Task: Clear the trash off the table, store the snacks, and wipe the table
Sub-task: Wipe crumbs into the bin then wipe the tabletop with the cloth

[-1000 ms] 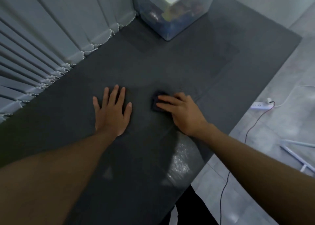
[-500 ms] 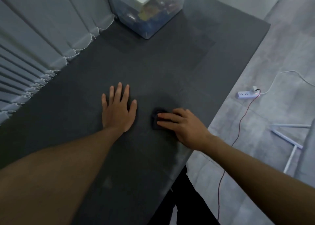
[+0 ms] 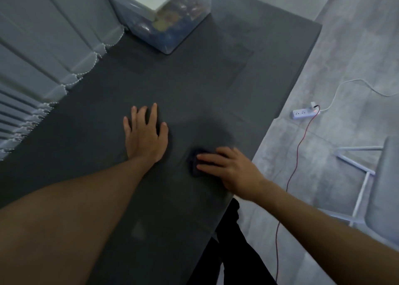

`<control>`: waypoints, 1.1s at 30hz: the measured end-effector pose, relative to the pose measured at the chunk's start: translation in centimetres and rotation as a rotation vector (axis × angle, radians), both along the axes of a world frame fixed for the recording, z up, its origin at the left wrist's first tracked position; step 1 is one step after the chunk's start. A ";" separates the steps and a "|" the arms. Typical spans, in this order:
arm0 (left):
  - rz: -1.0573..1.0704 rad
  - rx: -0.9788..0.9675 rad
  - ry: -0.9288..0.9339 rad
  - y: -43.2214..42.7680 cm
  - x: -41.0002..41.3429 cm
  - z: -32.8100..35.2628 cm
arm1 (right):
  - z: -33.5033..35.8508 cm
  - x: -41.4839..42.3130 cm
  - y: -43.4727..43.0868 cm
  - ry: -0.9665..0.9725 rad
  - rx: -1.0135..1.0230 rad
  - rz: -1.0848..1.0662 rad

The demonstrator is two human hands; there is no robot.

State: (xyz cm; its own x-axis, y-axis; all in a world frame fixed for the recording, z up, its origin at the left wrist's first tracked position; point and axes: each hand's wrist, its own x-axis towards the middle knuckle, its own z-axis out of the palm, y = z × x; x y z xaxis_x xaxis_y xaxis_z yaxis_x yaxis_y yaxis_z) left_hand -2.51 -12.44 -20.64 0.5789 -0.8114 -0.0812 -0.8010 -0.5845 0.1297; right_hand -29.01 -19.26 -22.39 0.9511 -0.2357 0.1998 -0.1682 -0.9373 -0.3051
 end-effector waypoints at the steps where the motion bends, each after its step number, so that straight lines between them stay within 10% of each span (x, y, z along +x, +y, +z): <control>1: 0.004 -0.007 0.005 -0.7 0.2 0.1 | 0.1 0.4 -1.3 -0.008 -0.004 -0.104; 6: 0.031 -0.002 0.010 -3.4 1.3 -0.4 | 0.5 3.0 -3.3 -0.088 0.151 -0.839; 13: 0.056 0.048 -0.036 -3.9 2.3 -1.6 | 0.5 2.1 -3.9 0.000 0.010 -0.134; 20: 0.058 0.062 -0.043 -4.2 2.4 -1.7 | 0.8 7.4 -10.6 -0.052 0.099 -0.733; 29: 0.068 0.062 -0.055 -4.3 2.4 -1.7 | 0.0 10.1 -11.0 -0.073 -0.007 -0.113; 33: 0.070 0.061 -0.043 -4.3 2.5 -1.6 | 0.7 13.6 -16.4 -0.053 0.029 -0.482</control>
State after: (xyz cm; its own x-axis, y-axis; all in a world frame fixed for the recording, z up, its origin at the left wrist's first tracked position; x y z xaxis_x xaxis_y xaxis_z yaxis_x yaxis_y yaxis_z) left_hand -0.04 -16.76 -22.27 0.6378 -0.7633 -0.1031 -0.7621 -0.6448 0.0590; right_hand -15.39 -35.66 -21.65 0.7206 -0.6534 0.2321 -0.5651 -0.7474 -0.3495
